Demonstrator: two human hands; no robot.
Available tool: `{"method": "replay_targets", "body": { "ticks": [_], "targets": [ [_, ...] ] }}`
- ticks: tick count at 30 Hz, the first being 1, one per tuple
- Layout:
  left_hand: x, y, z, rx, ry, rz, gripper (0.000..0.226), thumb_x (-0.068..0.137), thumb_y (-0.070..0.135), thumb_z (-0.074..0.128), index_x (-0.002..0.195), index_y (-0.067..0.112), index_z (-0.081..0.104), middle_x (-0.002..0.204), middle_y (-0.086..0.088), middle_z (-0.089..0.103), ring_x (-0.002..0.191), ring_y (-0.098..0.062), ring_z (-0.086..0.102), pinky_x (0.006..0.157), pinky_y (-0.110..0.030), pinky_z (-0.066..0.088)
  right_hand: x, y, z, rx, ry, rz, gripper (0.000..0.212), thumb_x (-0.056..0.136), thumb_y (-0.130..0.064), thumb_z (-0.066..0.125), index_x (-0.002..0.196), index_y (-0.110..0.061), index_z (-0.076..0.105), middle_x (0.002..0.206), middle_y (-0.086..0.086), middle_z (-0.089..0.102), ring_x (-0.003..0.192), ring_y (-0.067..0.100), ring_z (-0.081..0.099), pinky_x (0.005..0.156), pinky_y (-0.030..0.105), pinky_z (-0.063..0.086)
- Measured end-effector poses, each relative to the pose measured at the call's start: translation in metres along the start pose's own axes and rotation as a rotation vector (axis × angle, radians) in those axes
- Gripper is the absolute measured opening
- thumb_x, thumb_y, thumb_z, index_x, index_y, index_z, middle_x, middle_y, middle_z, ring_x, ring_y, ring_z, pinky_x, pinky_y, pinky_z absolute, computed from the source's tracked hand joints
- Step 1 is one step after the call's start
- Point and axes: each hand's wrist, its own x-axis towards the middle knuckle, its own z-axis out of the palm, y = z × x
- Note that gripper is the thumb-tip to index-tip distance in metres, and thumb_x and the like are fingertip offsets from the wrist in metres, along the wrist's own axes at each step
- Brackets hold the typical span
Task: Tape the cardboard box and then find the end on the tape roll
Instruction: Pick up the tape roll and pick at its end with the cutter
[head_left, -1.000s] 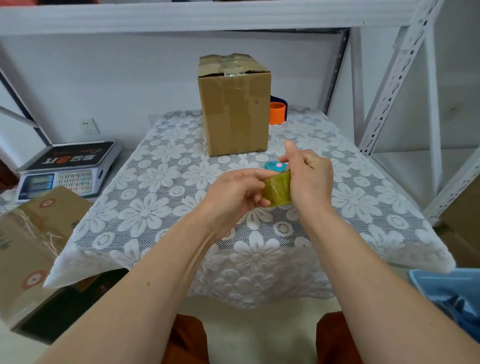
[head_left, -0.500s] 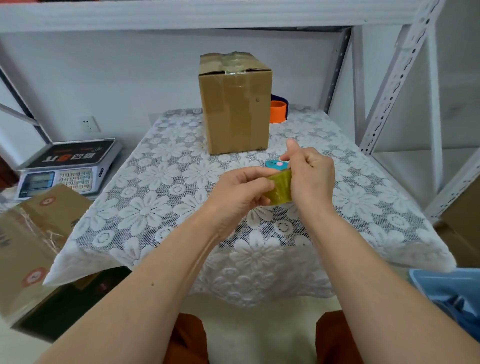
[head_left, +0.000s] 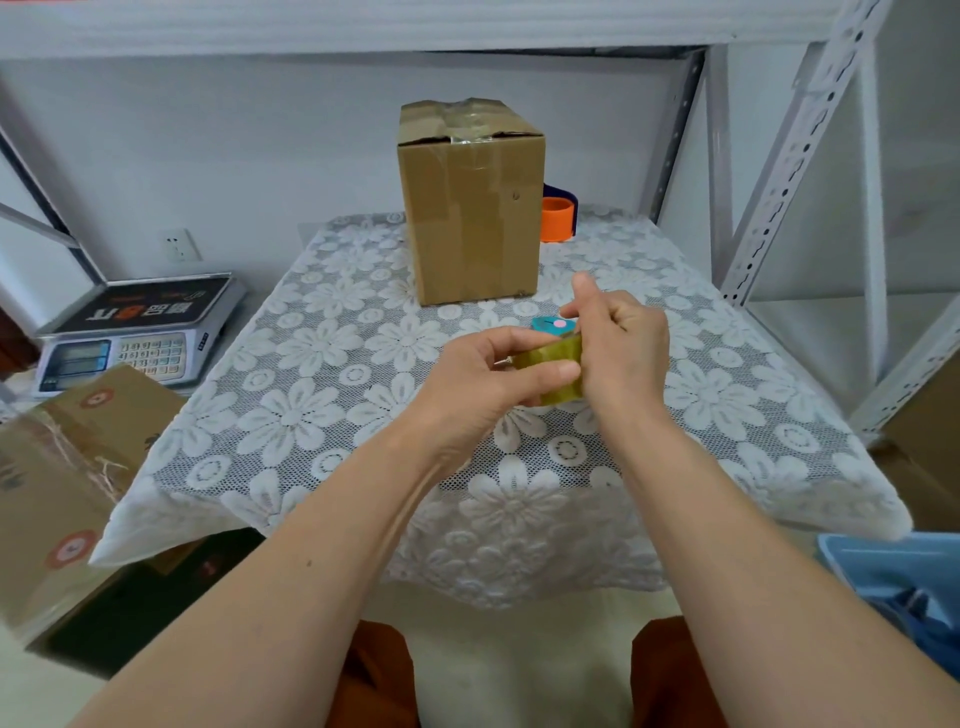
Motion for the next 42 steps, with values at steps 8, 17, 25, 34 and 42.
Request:
{"method": "replay_targets", "body": {
  "ticks": [8, 17, 25, 34, 42],
  "targets": [
    [0.0011, -0.0008, -0.0014, 0.036, -0.006, 0.055, 0.018, 0.080, -0.004, 0.067, 0.091, 0.010, 0.069, 0.087, -0.011, 0.064, 0.079, -0.027, 0.051, 0.068, -0.024, 0.049, -0.0001, 0.0005, 0.0011, 0.021, -0.012, -0.019, 0.055, 0.091, -0.042, 0.054, 0.070, 0.008, 0.063, 0.075, 0.005, 0.067, 0.077, 0.026, 0.064, 0.078, 0.049, 0.051],
    [-0.0008, 0.0013, 0.0012, 0.025, 0.029, 0.045, 0.012, 0.077, 0.002, 0.072, 0.084, 0.011, 0.070, 0.085, -0.010, 0.067, 0.073, -0.020, 0.054, 0.062, -0.021, 0.047, -0.0011, 0.0011, 0.0022, 0.014, -0.019, -0.052, 0.055, 0.092, -0.040, 0.054, 0.069, 0.010, 0.062, 0.076, 0.009, 0.067, 0.078, 0.026, 0.064, 0.078, 0.048, 0.050],
    [-0.0007, 0.0027, -0.0028, 0.045, -0.057, 0.021, 0.023, 0.072, 0.001, 0.073, 0.092, 0.012, 0.070, 0.087, -0.009, 0.065, 0.078, -0.023, 0.054, 0.067, -0.021, 0.049, 0.0007, 0.0010, 0.0003, 0.037, -0.005, -0.034, 0.054, 0.091, -0.040, 0.055, 0.070, 0.009, 0.063, 0.075, 0.005, 0.067, 0.077, 0.026, 0.064, 0.077, 0.049, 0.050],
    [-0.0004, 0.0033, 0.0007, 0.149, 0.028, 0.062, 0.020, 0.080, -0.002, 0.068, 0.093, 0.013, 0.069, 0.088, -0.017, 0.063, 0.075, -0.024, 0.051, 0.070, -0.027, 0.049, 0.0015, 0.0019, 0.0014, 0.054, -0.010, 0.009, 0.049, 0.091, -0.040, 0.055, 0.068, 0.001, 0.067, 0.075, 0.002, 0.067, 0.078, 0.022, 0.064, 0.079, 0.046, 0.051],
    [-0.0024, 0.0048, 0.0024, 0.157, 0.054, 0.064, 0.024, 0.066, 0.013, 0.082, 0.086, 0.020, 0.073, 0.079, -0.016, 0.060, 0.070, -0.023, 0.048, 0.074, -0.036, 0.047, 0.0018, 0.0017, 0.0020, 0.052, -0.008, -0.023, 0.050, 0.091, -0.040, 0.055, 0.067, 0.002, 0.066, 0.071, -0.004, 0.064, 0.078, 0.023, 0.065, 0.079, 0.046, 0.051]
  ]
}}
